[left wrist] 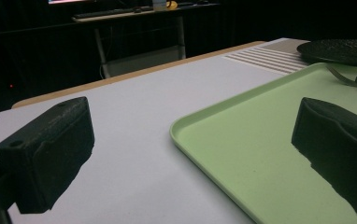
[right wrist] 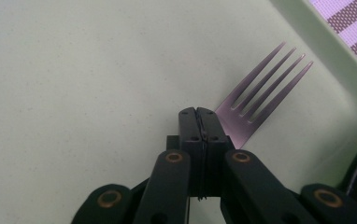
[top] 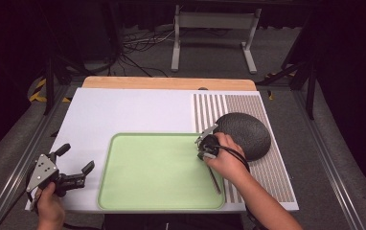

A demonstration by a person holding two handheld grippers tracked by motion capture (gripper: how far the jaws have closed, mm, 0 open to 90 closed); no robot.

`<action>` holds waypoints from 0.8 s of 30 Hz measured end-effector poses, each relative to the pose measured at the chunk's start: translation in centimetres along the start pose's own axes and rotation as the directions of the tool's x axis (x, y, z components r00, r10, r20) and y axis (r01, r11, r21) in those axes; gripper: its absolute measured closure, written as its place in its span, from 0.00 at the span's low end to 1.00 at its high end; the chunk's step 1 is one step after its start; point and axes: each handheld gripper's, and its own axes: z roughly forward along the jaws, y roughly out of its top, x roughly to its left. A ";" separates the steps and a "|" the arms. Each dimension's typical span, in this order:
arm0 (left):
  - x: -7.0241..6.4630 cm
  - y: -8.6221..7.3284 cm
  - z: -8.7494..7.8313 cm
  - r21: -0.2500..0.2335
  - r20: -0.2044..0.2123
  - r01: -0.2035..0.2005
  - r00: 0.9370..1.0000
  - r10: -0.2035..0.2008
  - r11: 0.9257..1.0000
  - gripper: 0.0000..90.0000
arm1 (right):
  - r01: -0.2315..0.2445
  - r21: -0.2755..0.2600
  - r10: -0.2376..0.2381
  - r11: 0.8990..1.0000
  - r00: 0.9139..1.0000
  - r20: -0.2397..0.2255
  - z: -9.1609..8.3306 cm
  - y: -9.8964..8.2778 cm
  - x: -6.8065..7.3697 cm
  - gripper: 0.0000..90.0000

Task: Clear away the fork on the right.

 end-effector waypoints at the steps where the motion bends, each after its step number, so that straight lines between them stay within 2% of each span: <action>1: 0.0 0.0 0.0 0.000 0.000 0.000 1.000 0.000 1.000 0.00 | -0.006 0.001 0.006 1.000 1.000 -0.001 0.0 0.0 0.0 1.00; 24: 0.0 0.0 0.0 0.002 0.003 0.003 1.000 -0.003 1.000 0.00 | -0.072 0.027 0.071 0.997 0.997 0.028 -0.7 -1.0 -1.2 1.00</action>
